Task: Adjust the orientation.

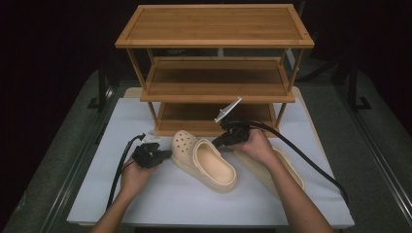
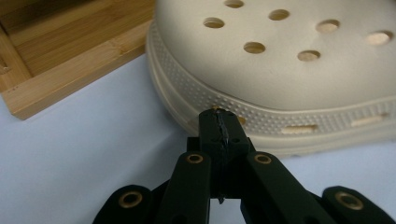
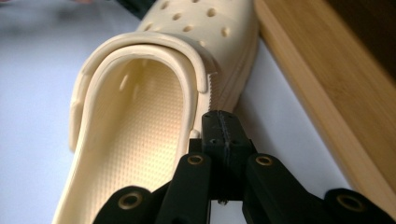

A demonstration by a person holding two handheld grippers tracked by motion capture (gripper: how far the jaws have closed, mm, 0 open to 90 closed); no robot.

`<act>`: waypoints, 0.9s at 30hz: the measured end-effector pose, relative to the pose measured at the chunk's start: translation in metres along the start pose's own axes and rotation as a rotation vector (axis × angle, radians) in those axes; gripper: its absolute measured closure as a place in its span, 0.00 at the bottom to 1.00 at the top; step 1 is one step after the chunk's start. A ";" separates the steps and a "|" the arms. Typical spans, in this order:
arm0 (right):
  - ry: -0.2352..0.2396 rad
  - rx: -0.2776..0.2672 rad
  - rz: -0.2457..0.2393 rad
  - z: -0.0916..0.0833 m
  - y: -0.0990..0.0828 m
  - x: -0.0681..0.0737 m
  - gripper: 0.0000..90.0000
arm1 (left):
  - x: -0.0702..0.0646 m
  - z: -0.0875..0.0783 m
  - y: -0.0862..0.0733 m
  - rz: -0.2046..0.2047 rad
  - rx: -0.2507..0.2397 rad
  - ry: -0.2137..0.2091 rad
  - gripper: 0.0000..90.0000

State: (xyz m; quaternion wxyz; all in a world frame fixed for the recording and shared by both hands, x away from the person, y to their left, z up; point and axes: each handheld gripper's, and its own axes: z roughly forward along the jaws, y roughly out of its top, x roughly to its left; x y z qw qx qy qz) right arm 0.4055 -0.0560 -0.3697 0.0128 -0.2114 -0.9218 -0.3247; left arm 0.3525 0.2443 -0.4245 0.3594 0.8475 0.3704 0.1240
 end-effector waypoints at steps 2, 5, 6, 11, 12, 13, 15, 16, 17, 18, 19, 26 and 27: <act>0.007 0.004 -0.002 0.000 0.000 0.003 1.00 | 0.003 0.001 0.001 -0.005 -0.005 0.001 1.00; 0.041 0.005 -0.012 0.001 -0.001 0.010 1.00 | 0.006 0.004 0.002 -0.012 -0.006 0.002 1.00; 0.041 0.005 -0.012 0.001 -0.001 0.010 1.00 | 0.006 0.005 0.004 -0.009 -0.002 0.008 1.00; 0.044 0.015 -0.025 0.001 -0.003 0.017 1.00 | 0.008 0.010 0.011 0.005 0.004 0.020 1.00; 0.047 0.011 -0.023 0.000 -0.004 0.018 1.00 | 0.009 0.012 0.011 0.001 -0.001 0.017 1.00; 0.059 0.004 -0.019 0.000 -0.005 0.018 1.00 | 0.009 0.014 0.011 -0.004 -0.007 0.009 1.00; 0.101 0.000 -0.010 -0.001 -0.007 0.020 1.00 | 0.011 0.018 0.013 -0.012 -0.009 0.000 1.00; 0.101 0.000 -0.010 -0.001 -0.007 0.020 1.00 | 0.011 0.018 0.013 -0.012 -0.009 0.000 1.00; 0.115 0.000 -0.015 0.001 -0.009 0.022 1.00 | 0.010 0.020 0.017 0.001 0.001 0.007 1.00; 0.115 0.000 -0.015 0.001 -0.009 0.022 1.00 | 0.010 0.020 0.017 0.001 0.001 0.007 1.00; 0.116 -0.002 -0.019 0.001 -0.010 0.024 1.00 | 0.009 0.022 0.022 0.018 0.006 0.016 1.00; 0.162 0.002 -0.034 0.003 -0.011 0.031 0.99 | 0.006 0.033 0.031 0.025 0.006 0.015 1.00; 0.166 0.002 -0.037 0.004 -0.011 0.032 0.99 | 0.006 0.033 0.031 0.025 0.006 0.015 1.00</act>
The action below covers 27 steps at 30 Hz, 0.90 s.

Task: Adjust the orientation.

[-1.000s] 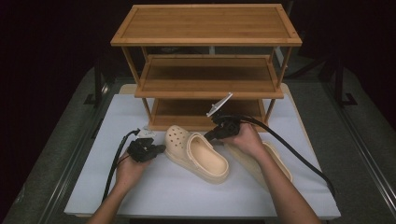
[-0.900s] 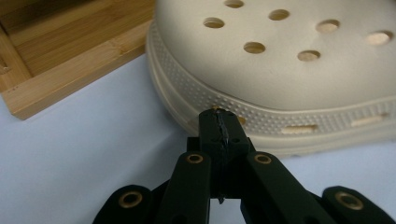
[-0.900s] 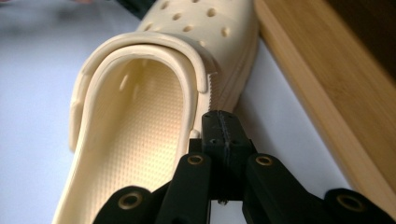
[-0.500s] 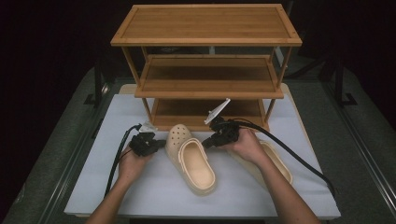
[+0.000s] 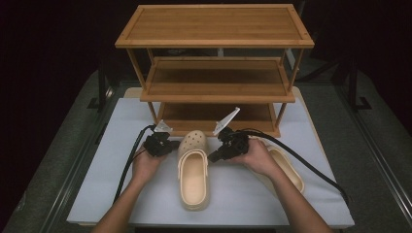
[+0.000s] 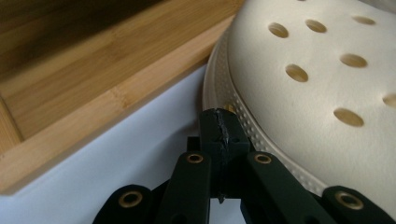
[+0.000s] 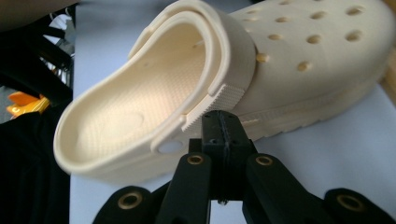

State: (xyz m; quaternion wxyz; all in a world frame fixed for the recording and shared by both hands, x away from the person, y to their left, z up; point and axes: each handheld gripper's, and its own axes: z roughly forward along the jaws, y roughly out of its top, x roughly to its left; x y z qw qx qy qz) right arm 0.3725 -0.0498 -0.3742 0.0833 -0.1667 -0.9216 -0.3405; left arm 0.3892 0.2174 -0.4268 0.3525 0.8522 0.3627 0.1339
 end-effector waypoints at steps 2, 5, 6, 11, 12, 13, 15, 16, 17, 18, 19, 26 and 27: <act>-0.009 0.003 0.000 0.001 0.000 0.001 0.99 | 0.000 0.001 0.002 0.001 -0.005 0.001 1.00; -0.016 0.006 0.002 0.002 -0.001 -0.001 0.99 | 0.002 0.000 0.002 -0.007 -0.010 -0.009 1.00; -0.016 0.006 0.002 0.002 -0.001 -0.001 0.99 | 0.002 0.000 0.002 -0.007 -0.009 -0.012 1.00; -0.036 0.002 -0.003 0.001 -0.001 -0.001 0.99 | 0.002 -0.006 0.002 -0.014 -0.018 -0.022 0.93; -0.046 -0.002 0.003 0.000 -0.002 0.000 0.99 | 0.002 -0.012 0.003 -0.020 -0.017 -0.030 0.91; -0.052 -0.015 0.005 -0.002 -0.002 -0.001 0.97 | 0.001 -0.015 0.003 -0.018 -0.023 -0.028 0.89; -0.061 -0.027 0.009 -0.004 -0.002 -0.001 0.96 | 0.001 -0.020 0.003 -0.015 -0.021 -0.031 0.86; -0.088 -0.041 0.011 -0.009 -0.002 -0.001 0.92 | -0.001 -0.029 0.003 -0.016 -0.034 -0.036 0.83; -0.099 -0.047 0.015 -0.011 -0.002 -0.001 0.89 | -0.001 -0.029 0.003 -0.016 -0.034 -0.036 0.81; -0.099 -0.047 0.015 -0.011 -0.002 -0.001 0.89 | -0.002 -0.034 0.003 -0.018 -0.044 -0.040 0.81; -0.109 -0.055 0.019 -0.014 -0.002 -0.001 0.87 | -0.002 -0.038 0.002 -0.022 -0.053 -0.047 0.79; -0.196 -0.142 0.076 -0.035 -0.010 -0.006 0.67 | -0.011 -0.068 -0.003 -0.045 -0.100 -0.125 0.65; -0.207 -0.146 0.087 -0.039 -0.012 -0.007 0.65 | -0.013 -0.071 -0.003 -0.043 -0.104 -0.138 0.65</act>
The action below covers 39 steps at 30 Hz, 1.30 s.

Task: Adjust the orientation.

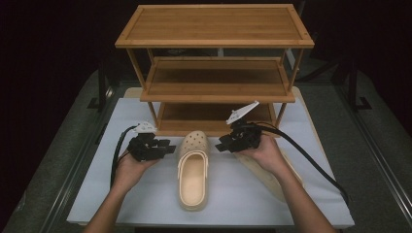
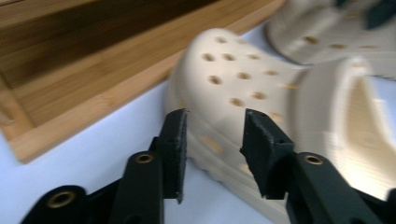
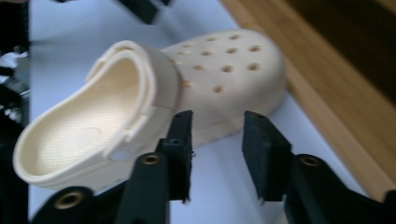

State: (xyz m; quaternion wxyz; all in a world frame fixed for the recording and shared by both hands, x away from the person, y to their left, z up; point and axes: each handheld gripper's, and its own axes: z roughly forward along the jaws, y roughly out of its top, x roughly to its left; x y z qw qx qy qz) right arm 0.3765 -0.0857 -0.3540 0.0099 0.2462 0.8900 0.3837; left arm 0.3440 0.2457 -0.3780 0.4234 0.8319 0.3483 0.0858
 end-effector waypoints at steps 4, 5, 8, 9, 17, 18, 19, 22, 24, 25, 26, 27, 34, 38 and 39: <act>-0.053 -0.032 0.029 -0.015 -0.007 -0.007 0.55 | -0.011 -0.005 -0.001 0.010 -0.015 -0.049 0.59; -0.068 -0.038 0.034 -0.019 -0.008 -0.009 0.54 | -0.014 -0.005 -0.001 0.009 -0.021 -0.064 0.59; -0.100 -0.065 0.042 -0.031 -0.013 -0.013 0.51 | -0.023 -0.004 0.000 0.028 -0.025 -0.086 0.57; -0.121 -0.080 0.050 -0.039 -0.017 -0.016 0.49 | -0.026 -0.002 0.001 0.029 -0.029 -0.093 0.56; -0.197 -0.116 0.099 -0.065 -0.035 -0.027 0.44 | -0.043 0.023 0.003 0.102 0.035 -0.073 0.53; -0.197 -0.116 0.099 -0.065 -0.035 -0.027 0.44 | -0.043 0.023 0.003 0.102 0.035 -0.073 0.58; -0.211 -0.124 0.110 -0.071 -0.040 -0.030 0.43 | -0.044 0.023 0.003 0.127 0.026 -0.037 0.65; -0.224 -0.132 0.121 -0.076 -0.045 -0.032 0.42 | -0.044 0.021 0.004 0.131 0.023 -0.040 0.72; -0.233 -0.142 0.132 -0.080 -0.049 -0.034 0.42 | -0.047 0.019 0.004 0.149 0.015 -0.017 0.75; -0.236 -0.147 0.139 -0.082 -0.051 -0.035 0.42 | -0.048 0.018 0.003 0.154 0.008 -0.009 0.77; -0.240 -0.153 0.142 -0.083 -0.053 -0.036 0.42 | -0.048 0.017 0.003 0.155 0.008 0.001 0.79; -0.244 -0.158 0.154 -0.086 -0.056 -0.037 0.42 | -0.048 0.016 0.003 0.162 0.007 0.011 0.81; -0.253 -0.175 0.178 -0.090 -0.064 -0.041 0.42 | -0.049 0.010 0.001 0.152 -0.010 0.051 0.83; -0.264 -0.185 0.189 -0.094 -0.070 -0.043 0.42 | -0.047 0.004 0.000 0.146 -0.019 0.066 0.84; -0.271 -0.187 0.200 -0.097 -0.073 -0.044 0.42 | -0.046 0.001 0.000 0.145 -0.024 0.069 0.84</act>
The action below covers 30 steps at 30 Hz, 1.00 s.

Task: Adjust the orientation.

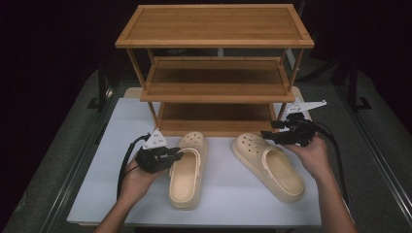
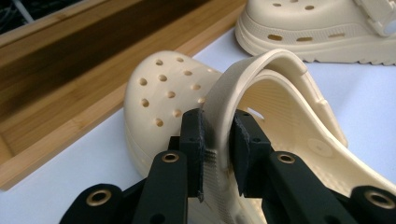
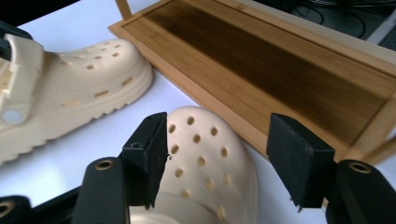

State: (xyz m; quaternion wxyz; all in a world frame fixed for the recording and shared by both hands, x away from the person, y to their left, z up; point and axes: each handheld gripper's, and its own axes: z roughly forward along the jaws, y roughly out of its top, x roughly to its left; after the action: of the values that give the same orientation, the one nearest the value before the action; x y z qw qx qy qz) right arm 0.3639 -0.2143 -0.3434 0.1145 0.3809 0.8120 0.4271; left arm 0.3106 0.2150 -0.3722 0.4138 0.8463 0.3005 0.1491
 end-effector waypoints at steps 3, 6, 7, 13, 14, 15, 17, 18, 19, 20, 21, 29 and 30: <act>-0.014 -0.006 0.010 -0.005 -0.005 -0.005 0.42 | 0.006 -0.008 -0.002 -0.008 -0.023 0.005 0.86; -0.030 -0.009 0.024 -0.010 -0.012 -0.010 0.42 | 0.007 -0.012 -0.002 0.000 -0.031 0.006 0.87; -0.030 -0.009 0.024 -0.010 -0.012 -0.010 0.42 | 0.007 -0.012 -0.002 0.000 -0.031 0.006 0.87; -0.051 -0.006 0.049 -0.018 -0.023 -0.018 0.42 | 0.003 -0.010 -0.010 0.001 -0.008 -0.038 0.86; -0.057 -0.002 0.055 -0.020 -0.027 -0.020 0.42 | 0.002 -0.009 -0.010 0.000 -0.009 -0.036 0.85; -0.058 -0.002 0.060 -0.021 -0.028 -0.021 0.42 | 0.003 -0.009 -0.009 0.001 -0.004 -0.040 0.85; -0.061 -0.004 0.064 -0.022 -0.029 -0.022 0.42 | 0.003 -0.008 -0.008 0.000 -0.001 -0.044 0.84; -0.062 -0.006 0.064 -0.022 -0.030 -0.023 0.42 | 0.003 -0.008 -0.008 0.000 -0.001 -0.045 0.84; -0.063 -0.005 0.068 -0.023 -0.031 -0.023 0.42 | 0.003 -0.008 -0.008 -0.005 -0.003 -0.047 0.82; -0.064 -0.003 0.066 -0.024 -0.033 -0.023 0.42 | 0.005 -0.008 -0.009 -0.025 -0.007 -0.065 0.76; -0.064 -0.003 0.066 -0.024 -0.033 -0.023 0.42 | 0.005 -0.008 -0.009 -0.025 -0.007 -0.065 0.70; -0.070 -0.007 0.073 -0.027 -0.035 -0.026 0.41 | 0.011 -0.029 -0.013 -0.048 -0.020 -0.077 0.56; -0.072 -0.006 0.078 -0.028 -0.036 -0.026 0.41 | 0.012 -0.033 -0.015 -0.053 -0.023 -0.073 0.55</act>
State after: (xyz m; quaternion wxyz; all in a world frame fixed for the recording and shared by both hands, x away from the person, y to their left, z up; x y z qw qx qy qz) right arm 0.3487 -0.2622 -0.3580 0.1282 0.4272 0.7905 0.4196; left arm 0.2974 0.2494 -0.3637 0.4379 0.8381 0.3060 0.1106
